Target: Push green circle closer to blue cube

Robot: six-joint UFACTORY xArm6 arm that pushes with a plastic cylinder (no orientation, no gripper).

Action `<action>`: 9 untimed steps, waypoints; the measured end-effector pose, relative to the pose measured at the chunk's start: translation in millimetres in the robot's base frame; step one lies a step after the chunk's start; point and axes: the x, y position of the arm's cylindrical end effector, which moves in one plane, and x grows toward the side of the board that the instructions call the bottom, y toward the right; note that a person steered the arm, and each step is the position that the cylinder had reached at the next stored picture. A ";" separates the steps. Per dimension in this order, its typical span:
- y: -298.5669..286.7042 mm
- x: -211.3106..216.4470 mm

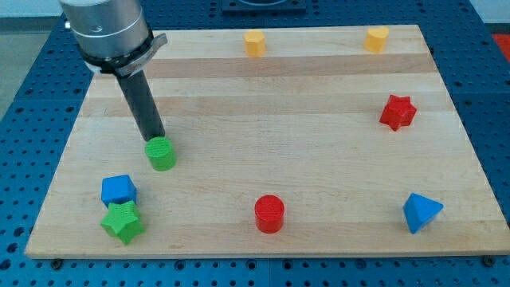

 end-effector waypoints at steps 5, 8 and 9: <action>69.1 36.8; 68.6 36.5; 70.6 -0.1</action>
